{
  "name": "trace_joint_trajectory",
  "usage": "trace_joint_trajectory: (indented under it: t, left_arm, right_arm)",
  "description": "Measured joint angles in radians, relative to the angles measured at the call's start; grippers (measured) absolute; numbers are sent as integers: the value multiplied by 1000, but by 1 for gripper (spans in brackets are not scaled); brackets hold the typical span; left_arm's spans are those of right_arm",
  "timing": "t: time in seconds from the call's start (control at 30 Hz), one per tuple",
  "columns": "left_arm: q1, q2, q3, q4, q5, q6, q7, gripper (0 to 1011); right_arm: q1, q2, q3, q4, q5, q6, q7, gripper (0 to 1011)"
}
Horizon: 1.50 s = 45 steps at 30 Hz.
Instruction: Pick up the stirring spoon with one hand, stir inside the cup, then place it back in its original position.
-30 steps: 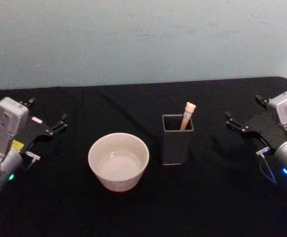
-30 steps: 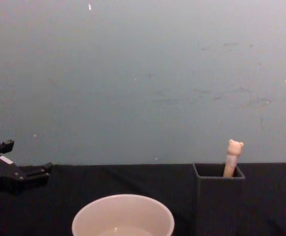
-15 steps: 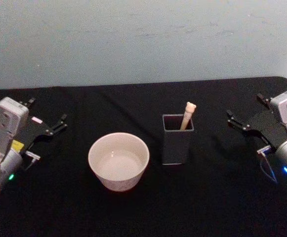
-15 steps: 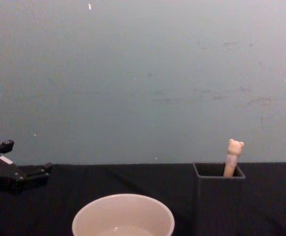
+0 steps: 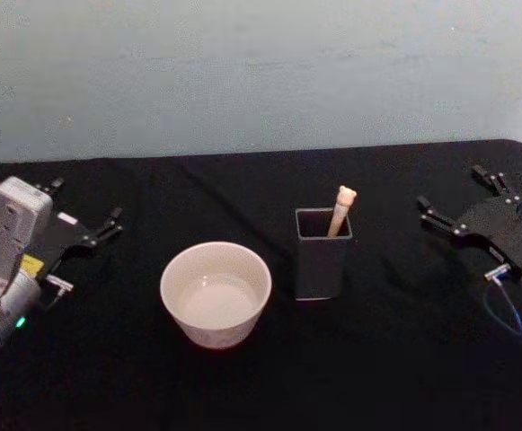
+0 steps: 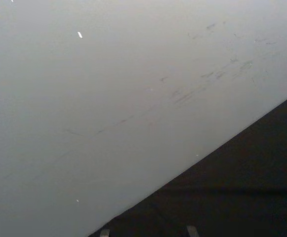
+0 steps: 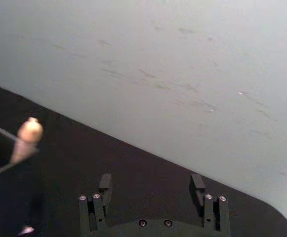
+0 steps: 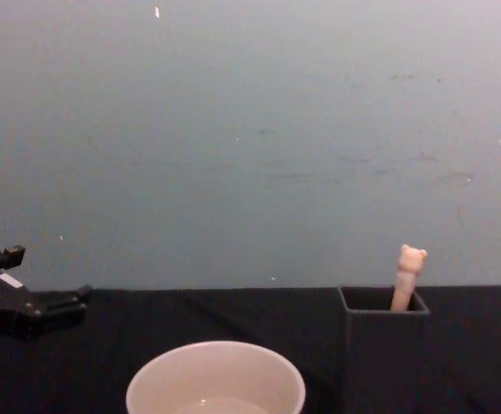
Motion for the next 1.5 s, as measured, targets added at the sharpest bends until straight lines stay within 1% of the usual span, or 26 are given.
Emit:
trace_joint_trajectory:
  t: [0.03, 0.07, 0.13, 0.17, 0.27, 0.43, 0.57, 0.77, 0.9, 0.93, 1.2, 1.5]
  left_arm:
    - [0, 0, 0, 0, 0, 0, 0, 1001]
    - [0, 0, 0, 0, 0, 0, 0, 1001]
    - [0, 0, 0, 0, 0, 0, 0, 1001]
    - [0, 0, 0, 0, 0, 0, 0, 1001]
    - [0, 0, 0, 0, 0, 0, 0, 1001]
    - [0, 0, 0, 0, 0, 0, 0, 1001]
    - [0, 0, 0, 0, 0, 0, 0, 1001]
    - [0, 0, 0, 0, 0, 0, 0, 1001]
    - [0, 0, 0, 0, 0, 0, 0, 1001]
    - [0, 0, 0, 0, 0, 0, 0, 1001]
    - [0, 0, 0, 0, 0, 0, 0, 1001]
    - [0, 0, 0, 0, 0, 0, 0, 1001]
  right_arm:
    - [-6, 4, 3, -8, 8, 0, 11, 1002]
    - [-18, 11, 10, -26, 24, -1, 35, 1002]
    - [-26, 17, 15, -39, 39, -1, 57, 1002]
    - [-35, 23, 20, -52, 53, -2, 79, 1002]
    - [-48, 31, 24, -72, 70, -9, 120, 1002]
    - [-61, 33, 25, -96, 77, -23, 172, 1002]
    - [-64, 28, 25, -106, 82, -24, 194, 1002]
    - [-60, 5, 21, -114, 89, -14, 227, 1000]
    - [-40, -16, 14, -109, 93, 12, 251, 1002]
    - [-40, -16, 14, -109, 93, 12, 251, 1000]
    - [15, -64, 1, -70, 103, 86, 293, 1002]
    - [56, -103, 2, -33, 111, 141, 319, 1002]
